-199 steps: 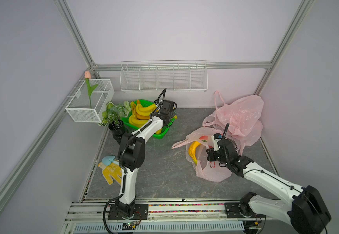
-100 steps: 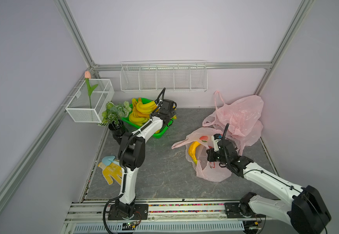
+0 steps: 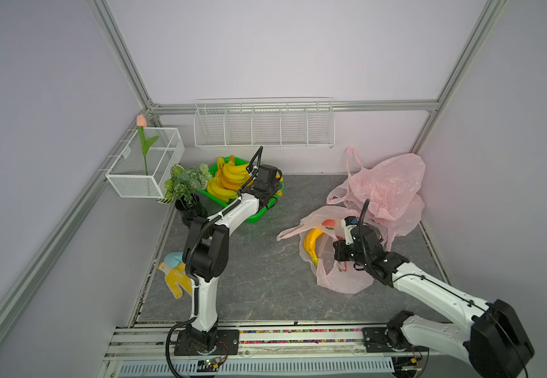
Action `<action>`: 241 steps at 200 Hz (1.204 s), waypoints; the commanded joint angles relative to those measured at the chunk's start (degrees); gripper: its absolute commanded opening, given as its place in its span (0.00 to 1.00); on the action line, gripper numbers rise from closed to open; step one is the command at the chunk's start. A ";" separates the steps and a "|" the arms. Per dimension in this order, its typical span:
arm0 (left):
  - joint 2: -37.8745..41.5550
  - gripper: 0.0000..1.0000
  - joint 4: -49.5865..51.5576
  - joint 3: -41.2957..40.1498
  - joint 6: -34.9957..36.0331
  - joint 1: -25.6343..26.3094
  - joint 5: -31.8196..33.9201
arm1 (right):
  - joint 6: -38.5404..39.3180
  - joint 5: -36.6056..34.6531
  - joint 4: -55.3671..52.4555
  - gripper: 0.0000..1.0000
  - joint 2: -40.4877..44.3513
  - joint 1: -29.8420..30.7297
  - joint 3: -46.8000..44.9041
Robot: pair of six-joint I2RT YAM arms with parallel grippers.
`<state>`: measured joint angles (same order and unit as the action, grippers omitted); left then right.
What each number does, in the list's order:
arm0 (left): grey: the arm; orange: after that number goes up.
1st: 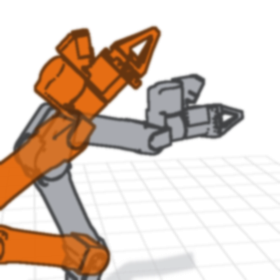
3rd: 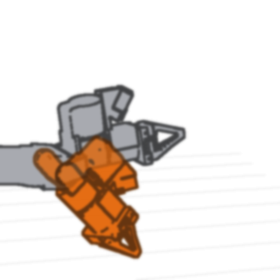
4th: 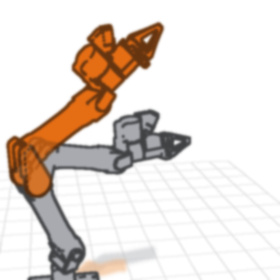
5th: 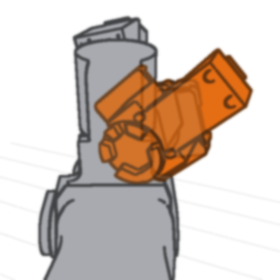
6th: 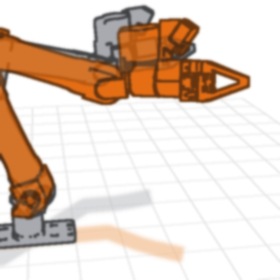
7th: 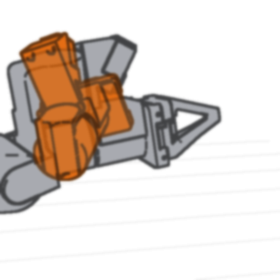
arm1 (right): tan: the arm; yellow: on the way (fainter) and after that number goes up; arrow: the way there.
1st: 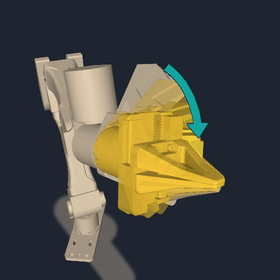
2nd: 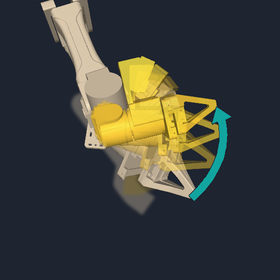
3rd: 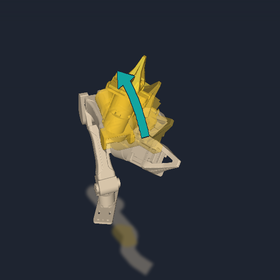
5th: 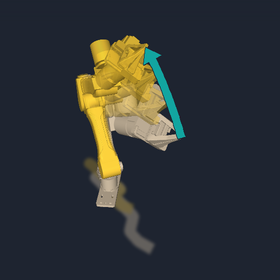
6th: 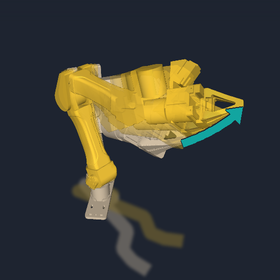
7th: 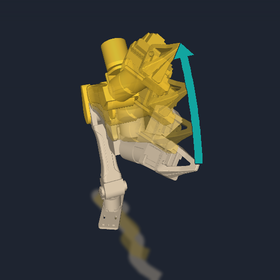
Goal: Place the banana into a plastic bag & tie a knot
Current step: Pick up the banana from the basket.
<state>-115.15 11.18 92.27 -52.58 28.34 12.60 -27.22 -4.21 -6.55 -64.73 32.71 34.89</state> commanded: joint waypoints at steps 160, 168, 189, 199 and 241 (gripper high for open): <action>24.37 0.18 -4.15 -20.66 3.59 7.21 6.48 | 1.25 -0.29 -4.36 0.07 2.53 -0.44 2.51; 26.27 0.18 -3.85 -21.96 5.12 8.11 6.62 | 1.39 -0.28 -4.97 0.07 2.88 -0.43 2.79; 32.34 0.18 -2.94 -26.88 9.05 10.76 7.52 | 1.56 -0.20 -6.31 0.06 4.14 -0.37 3.59; 35.09 0.18 -2.80 -29.15 11.43 12.24 7.61 | 1.69 -0.06 -6.78 0.07 4.66 -0.39 3.88; 44.93 0.17 -2.37 -37.48 19.79 19.46 5.58 | 2.30 0.52 -8.68 0.07 4.58 -0.27 6.64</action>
<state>-74.63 8.91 58.48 -39.94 44.53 18.13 -26.13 -4.19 -13.10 -60.47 32.69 39.35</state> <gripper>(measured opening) 0.337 0.067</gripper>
